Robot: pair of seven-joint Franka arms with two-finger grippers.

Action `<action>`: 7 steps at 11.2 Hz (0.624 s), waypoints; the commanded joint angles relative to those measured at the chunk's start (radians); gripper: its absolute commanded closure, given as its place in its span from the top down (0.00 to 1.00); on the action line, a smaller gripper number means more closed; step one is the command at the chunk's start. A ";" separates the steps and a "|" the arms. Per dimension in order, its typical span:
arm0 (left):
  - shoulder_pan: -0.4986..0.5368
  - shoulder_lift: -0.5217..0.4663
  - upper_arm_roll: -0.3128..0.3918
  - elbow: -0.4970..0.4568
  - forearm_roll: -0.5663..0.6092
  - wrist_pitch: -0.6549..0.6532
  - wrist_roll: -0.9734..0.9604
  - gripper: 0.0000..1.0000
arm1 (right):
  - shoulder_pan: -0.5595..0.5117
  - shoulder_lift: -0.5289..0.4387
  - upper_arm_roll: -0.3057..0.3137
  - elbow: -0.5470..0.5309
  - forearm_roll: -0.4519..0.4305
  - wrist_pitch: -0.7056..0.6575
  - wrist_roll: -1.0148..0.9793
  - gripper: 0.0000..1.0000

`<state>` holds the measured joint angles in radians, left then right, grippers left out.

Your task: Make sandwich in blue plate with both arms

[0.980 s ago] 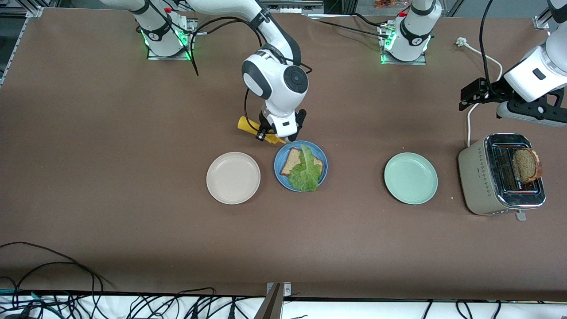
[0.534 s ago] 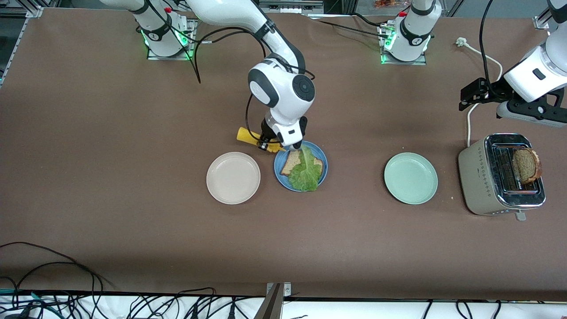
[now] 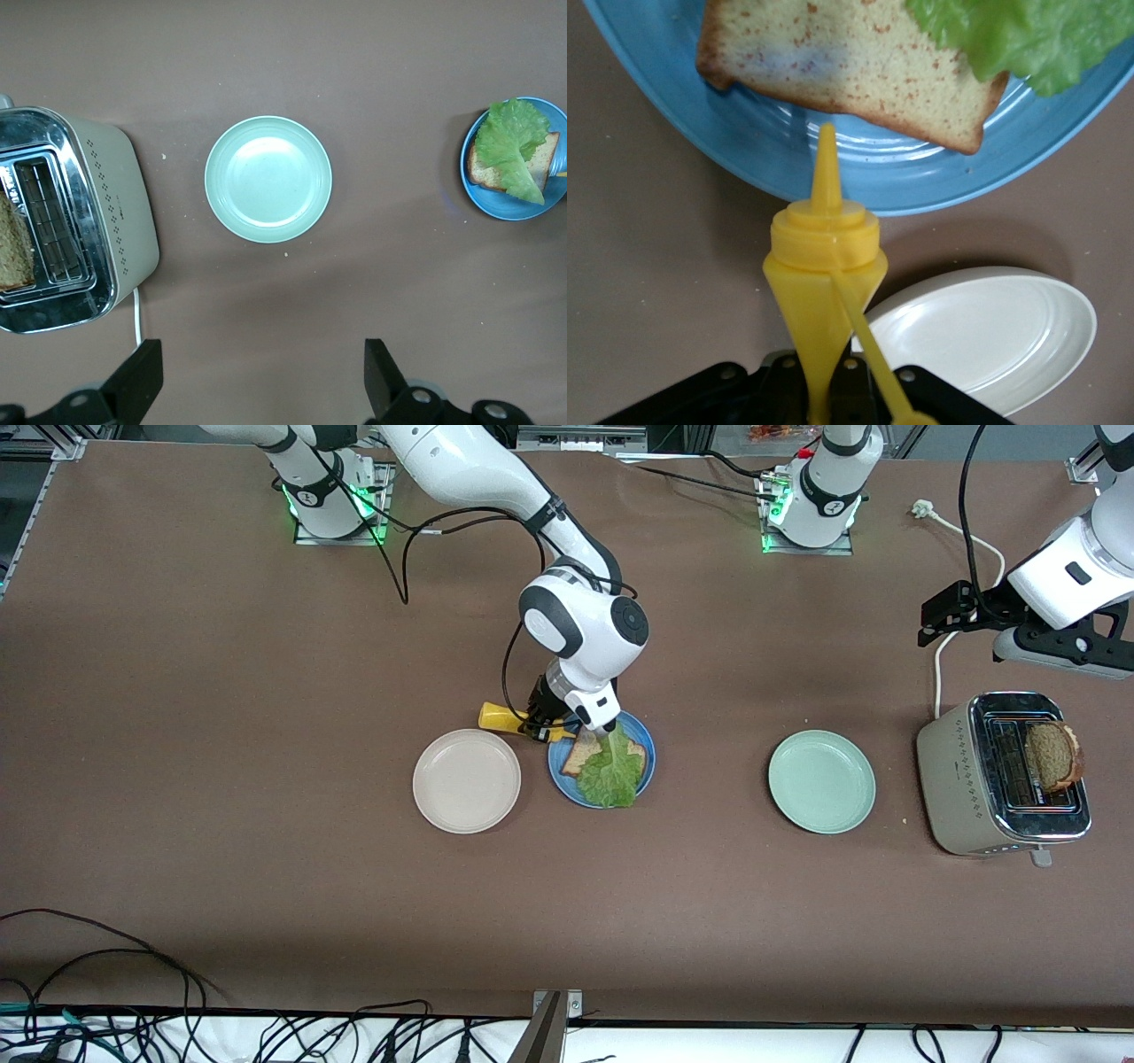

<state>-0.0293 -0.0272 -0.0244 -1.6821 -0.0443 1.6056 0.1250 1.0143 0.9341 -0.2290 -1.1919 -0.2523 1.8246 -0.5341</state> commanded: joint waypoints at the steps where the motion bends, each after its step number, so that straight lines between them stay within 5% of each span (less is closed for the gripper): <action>1: 0.000 0.016 0.001 0.036 0.004 -0.024 0.013 1.00 | -0.002 0.016 0.004 0.051 -0.019 -0.033 -0.024 0.00; 7: 0.000 0.016 0.001 0.036 0.004 -0.024 0.013 1.00 | -0.011 -0.098 -0.016 0.041 0.065 -0.082 0.077 0.00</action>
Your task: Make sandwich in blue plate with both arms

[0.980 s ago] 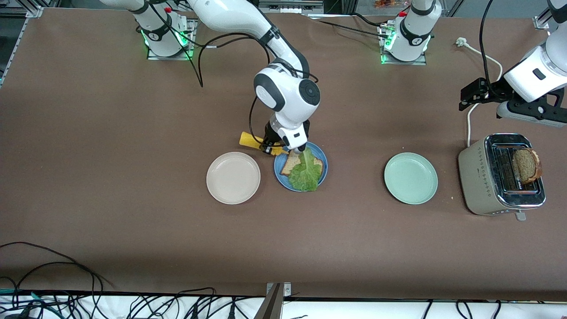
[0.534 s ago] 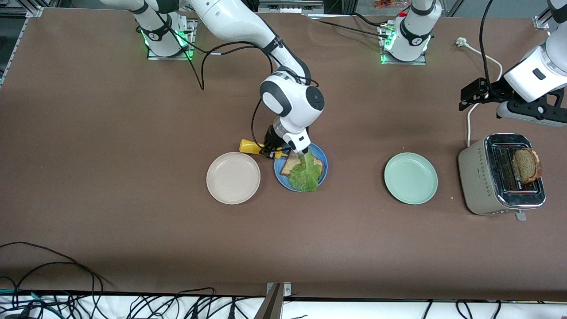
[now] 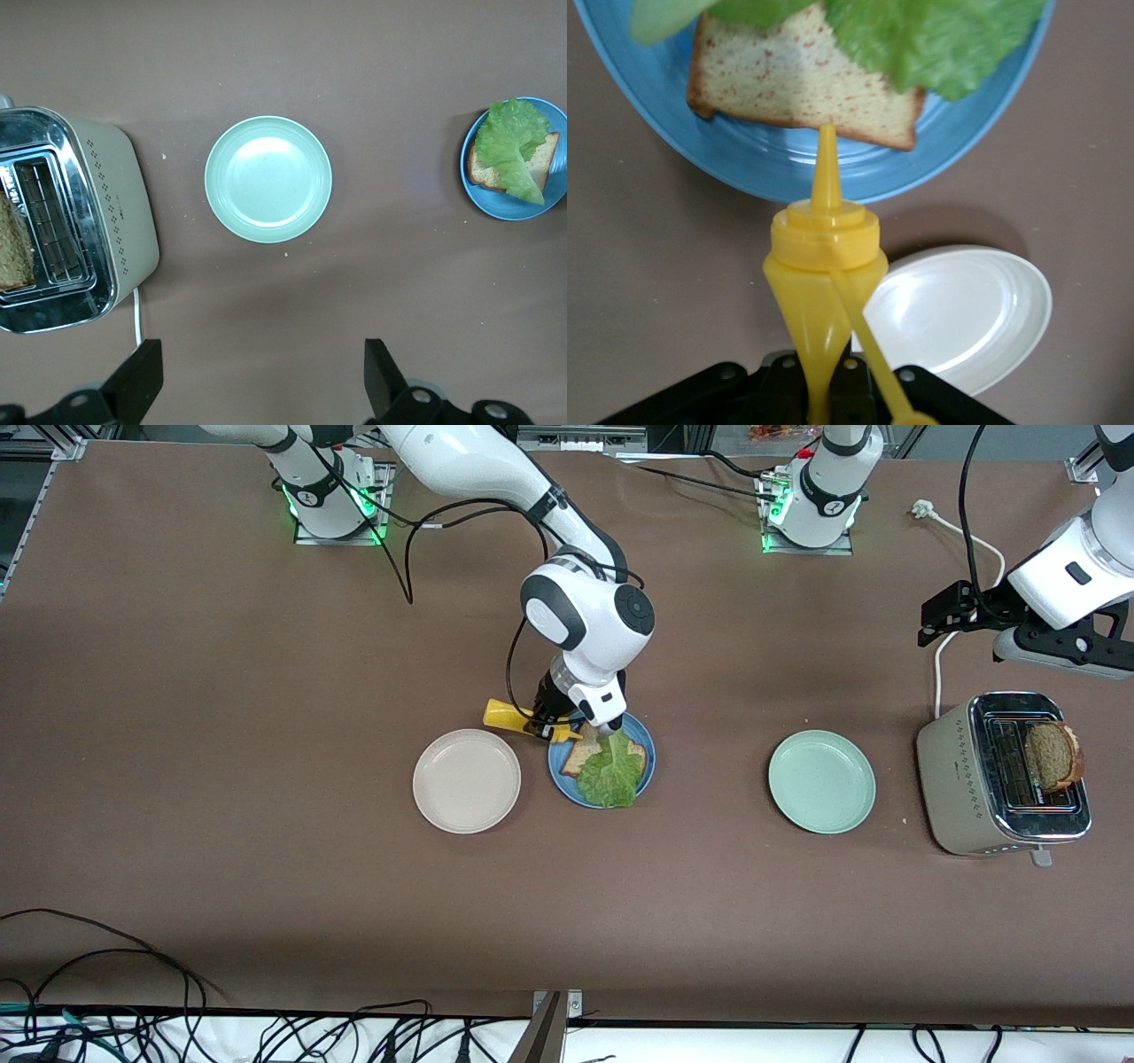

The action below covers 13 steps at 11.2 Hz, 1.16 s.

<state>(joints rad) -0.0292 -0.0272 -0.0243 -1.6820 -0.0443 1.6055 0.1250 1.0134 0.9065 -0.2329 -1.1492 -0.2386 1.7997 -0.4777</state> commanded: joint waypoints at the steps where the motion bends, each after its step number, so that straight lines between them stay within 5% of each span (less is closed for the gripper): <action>1: 0.002 0.016 0.001 0.036 0.004 -0.024 0.013 1.00 | -0.031 -0.105 -0.014 -0.001 0.091 -0.089 0.025 0.00; 9: 0.002 0.016 0.003 0.036 0.004 -0.024 0.013 1.00 | -0.254 -0.386 -0.089 -0.184 0.366 -0.063 0.016 0.00; 11: 0.002 0.016 0.003 0.036 0.006 -0.024 0.013 1.00 | -0.341 -0.437 -0.080 -0.227 0.415 -0.060 0.002 0.00; 13: 0.000 0.015 0.003 0.036 0.004 -0.024 0.013 1.00 | -0.499 -0.460 0.011 -0.250 0.458 -0.060 -0.079 0.00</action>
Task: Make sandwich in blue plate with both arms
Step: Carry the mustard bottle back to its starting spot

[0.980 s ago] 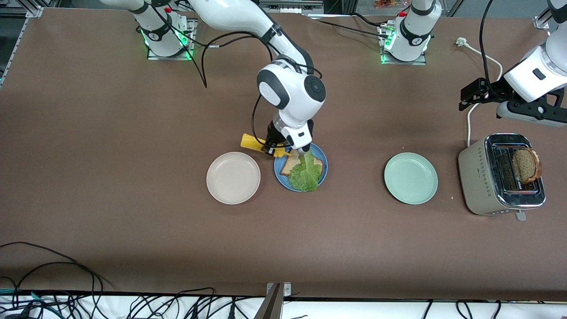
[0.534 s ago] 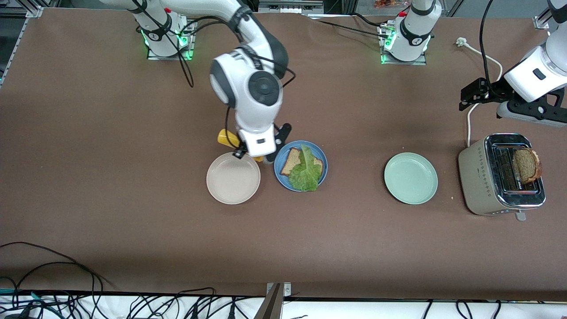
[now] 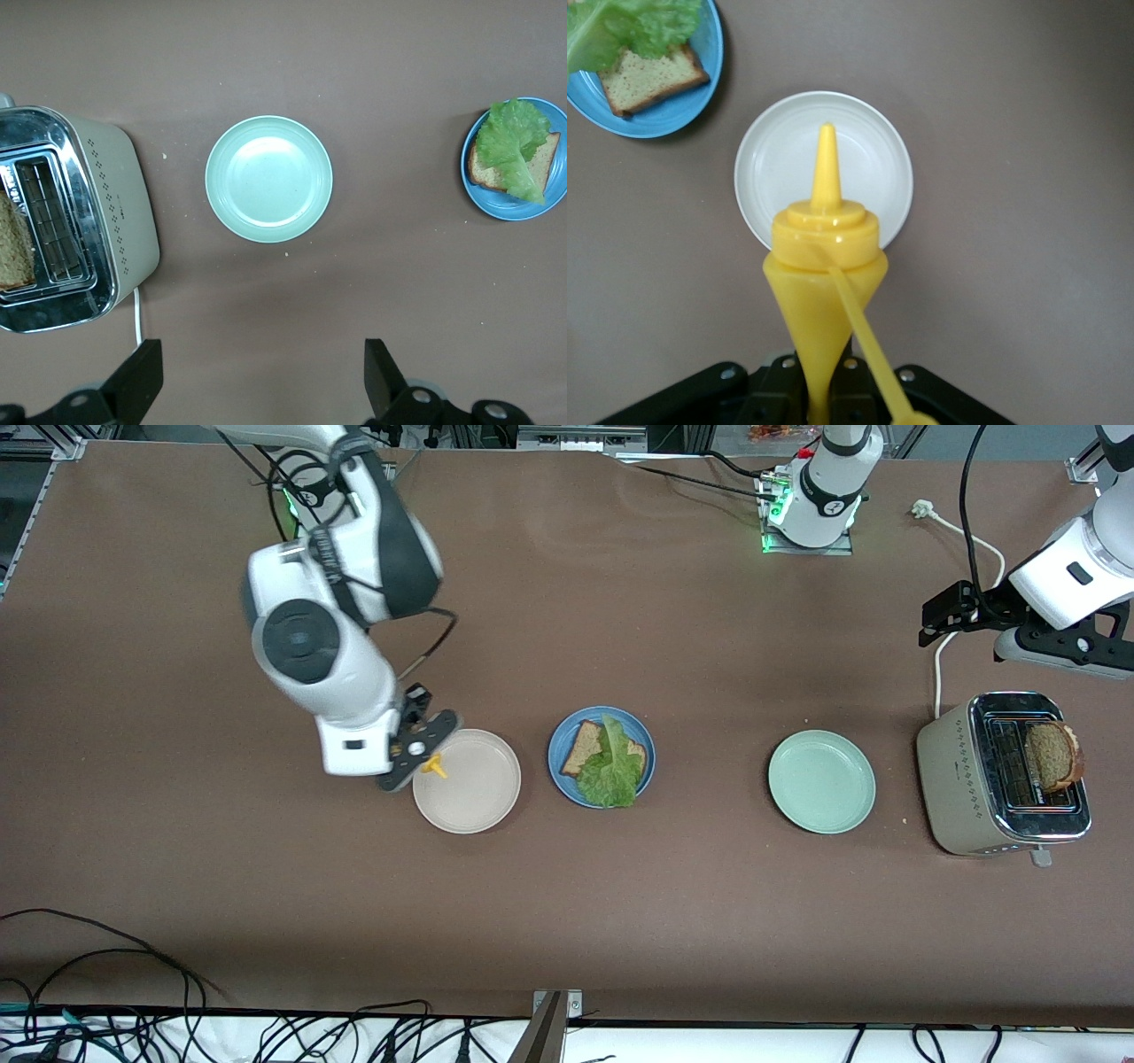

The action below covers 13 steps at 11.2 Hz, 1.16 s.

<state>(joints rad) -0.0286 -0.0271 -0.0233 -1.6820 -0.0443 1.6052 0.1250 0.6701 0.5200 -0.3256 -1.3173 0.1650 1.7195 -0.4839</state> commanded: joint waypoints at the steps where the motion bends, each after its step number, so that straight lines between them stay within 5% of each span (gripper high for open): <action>1: 0.001 0.016 0.000 0.036 0.004 -0.024 0.013 1.00 | -0.253 -0.078 0.171 -0.083 0.056 0.019 -0.115 0.00; 5: 0.001 0.015 0.000 0.036 0.004 -0.024 0.013 1.00 | -0.397 -0.136 0.200 -0.204 0.138 0.119 -0.445 0.00; 8: 0.001 0.015 0.002 0.036 0.006 -0.024 0.013 1.00 | -0.481 -0.204 0.200 -0.411 0.336 0.239 -0.733 0.00; 13: -0.001 0.016 0.000 0.036 0.004 -0.024 0.013 1.00 | -0.627 -0.143 0.200 -0.603 0.724 0.223 -1.396 0.00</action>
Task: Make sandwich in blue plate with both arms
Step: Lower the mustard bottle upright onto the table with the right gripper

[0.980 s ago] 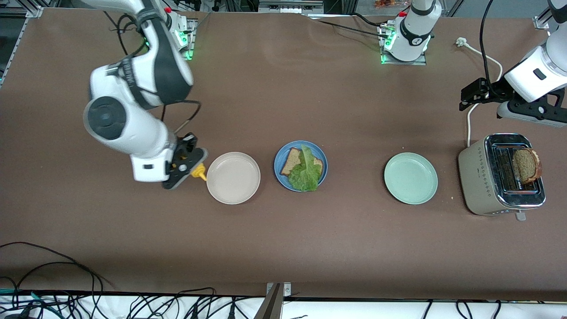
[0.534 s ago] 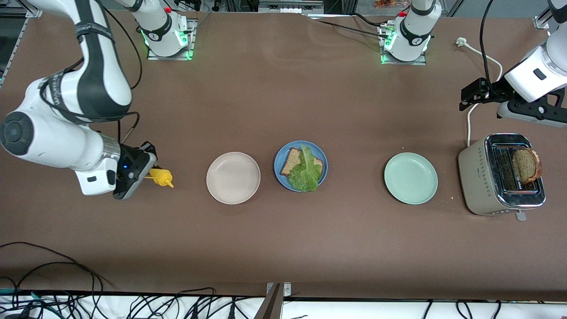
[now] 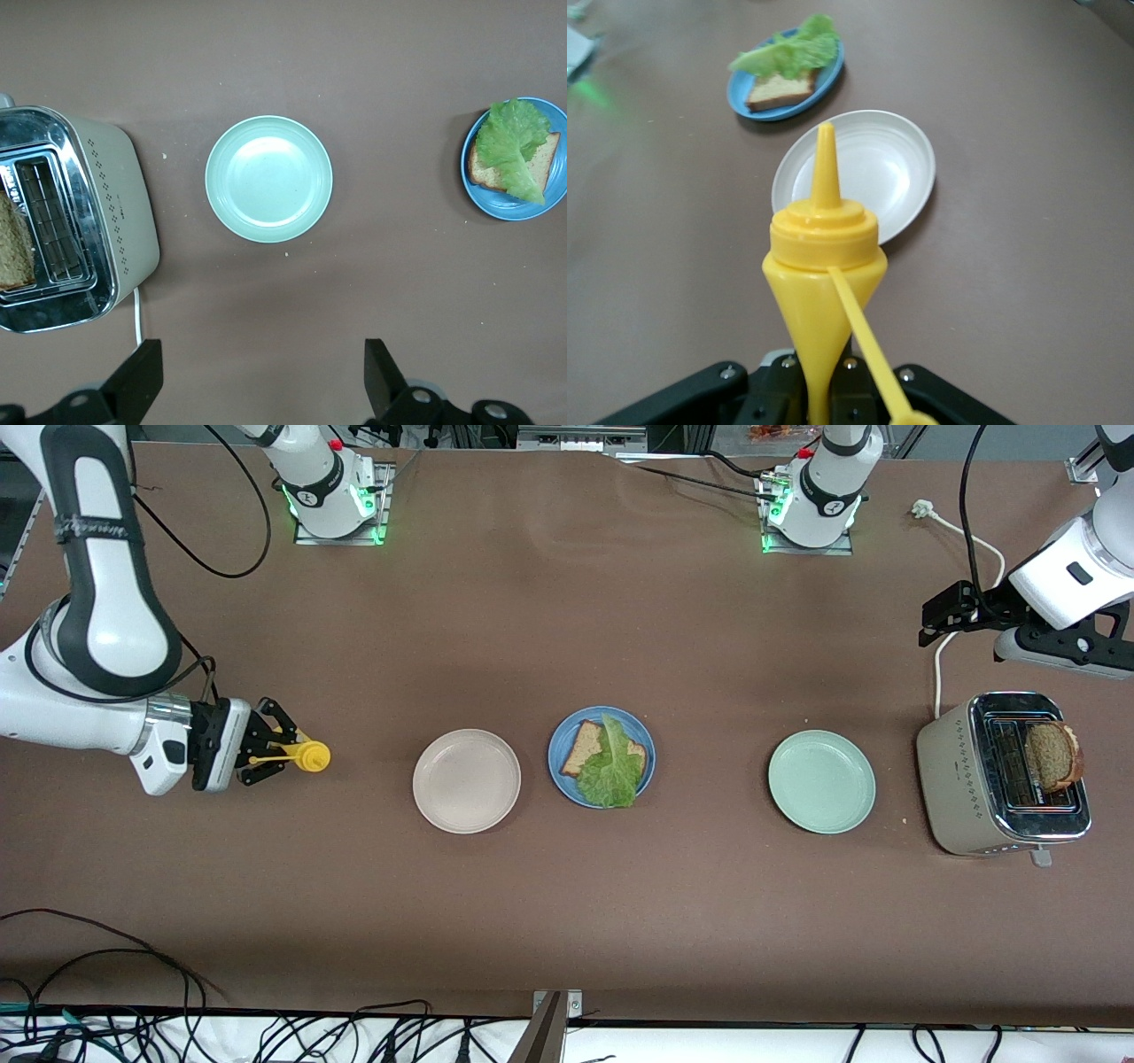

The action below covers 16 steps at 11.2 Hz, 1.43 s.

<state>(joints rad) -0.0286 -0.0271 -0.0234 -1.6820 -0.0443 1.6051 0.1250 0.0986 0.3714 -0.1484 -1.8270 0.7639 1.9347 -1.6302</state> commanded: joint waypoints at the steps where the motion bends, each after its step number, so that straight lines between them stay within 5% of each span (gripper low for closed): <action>1: -0.001 0.015 0.002 0.036 0.006 -0.024 0.013 1.00 | -0.080 0.039 0.021 -0.094 0.164 -0.037 -0.349 0.00; 3: -0.001 0.016 0.002 0.036 0.004 -0.024 0.013 1.00 | -0.088 0.084 -0.012 -0.089 0.235 -0.144 -0.483 0.00; 9: -0.001 0.016 0.000 0.036 0.006 -0.024 0.013 1.00 | -0.089 0.153 -0.100 -0.060 0.233 -0.359 -0.773 0.00; 16: -0.001 0.015 0.002 0.036 0.004 -0.024 0.013 1.00 | -0.089 0.331 -0.230 0.063 0.288 -0.692 -0.905 0.00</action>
<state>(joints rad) -0.0288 -0.0271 -0.0235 -1.6819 -0.0443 1.6051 0.1250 0.0137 0.6400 -0.3549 -1.8333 1.0277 1.3137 -2.4925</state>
